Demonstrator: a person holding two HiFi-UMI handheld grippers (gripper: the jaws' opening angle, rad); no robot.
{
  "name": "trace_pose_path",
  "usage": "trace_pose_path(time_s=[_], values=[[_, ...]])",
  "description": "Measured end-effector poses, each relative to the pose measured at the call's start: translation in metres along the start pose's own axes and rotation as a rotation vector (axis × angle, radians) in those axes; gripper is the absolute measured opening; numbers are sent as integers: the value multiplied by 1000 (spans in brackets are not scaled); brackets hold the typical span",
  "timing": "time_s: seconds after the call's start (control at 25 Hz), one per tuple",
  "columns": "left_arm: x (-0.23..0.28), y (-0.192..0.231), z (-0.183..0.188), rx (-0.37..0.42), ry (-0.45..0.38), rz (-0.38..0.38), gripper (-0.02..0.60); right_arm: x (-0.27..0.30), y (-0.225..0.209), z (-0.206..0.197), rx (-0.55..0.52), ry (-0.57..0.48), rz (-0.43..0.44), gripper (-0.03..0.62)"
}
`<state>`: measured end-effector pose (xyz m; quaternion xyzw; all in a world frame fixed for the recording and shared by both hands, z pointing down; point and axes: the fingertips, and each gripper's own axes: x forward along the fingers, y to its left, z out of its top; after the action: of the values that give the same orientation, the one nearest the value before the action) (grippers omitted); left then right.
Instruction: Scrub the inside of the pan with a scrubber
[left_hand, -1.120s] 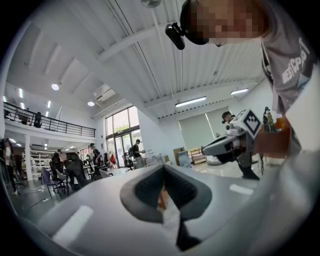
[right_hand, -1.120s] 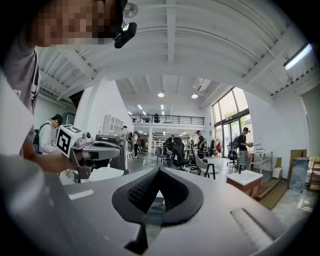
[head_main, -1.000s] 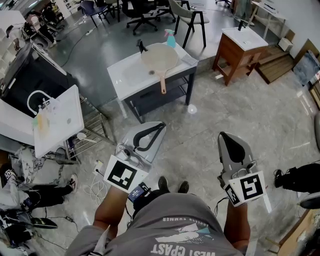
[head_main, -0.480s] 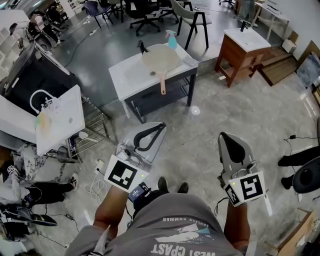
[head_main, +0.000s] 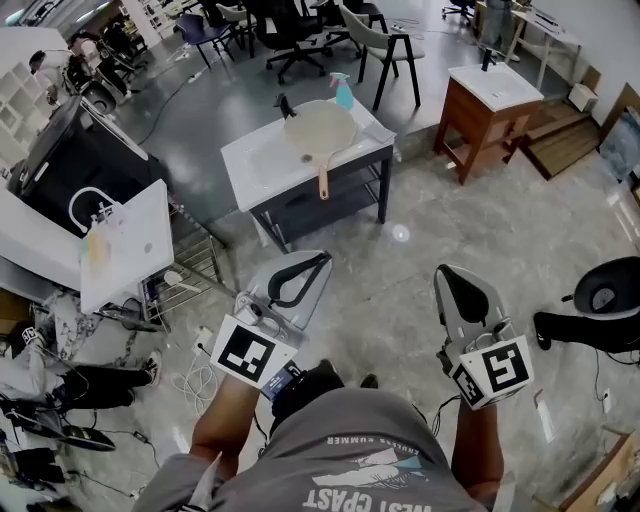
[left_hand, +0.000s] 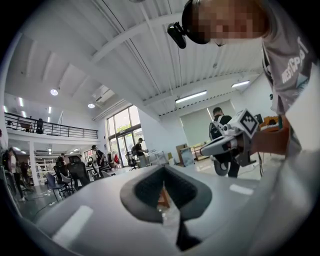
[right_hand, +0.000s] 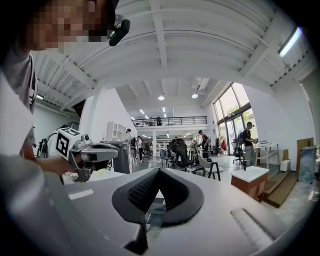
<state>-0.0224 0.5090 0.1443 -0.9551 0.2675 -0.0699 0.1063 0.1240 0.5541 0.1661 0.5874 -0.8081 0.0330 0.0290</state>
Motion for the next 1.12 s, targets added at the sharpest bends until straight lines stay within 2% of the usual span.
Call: trace_pose_path(time_s=[0.24, 0.52, 1.12], values=[[7, 3, -4, -3, 15, 3, 2, 5, -10, -4, 12, -1, -5, 2], [29, 43, -25, -23, -4, -13, 2, 48, -21, -12, 9, 21, -32, 2], [107, 224, -80, -85, -63, -63, 2, 230, -47, -1, -16, 68, -119, 2]])
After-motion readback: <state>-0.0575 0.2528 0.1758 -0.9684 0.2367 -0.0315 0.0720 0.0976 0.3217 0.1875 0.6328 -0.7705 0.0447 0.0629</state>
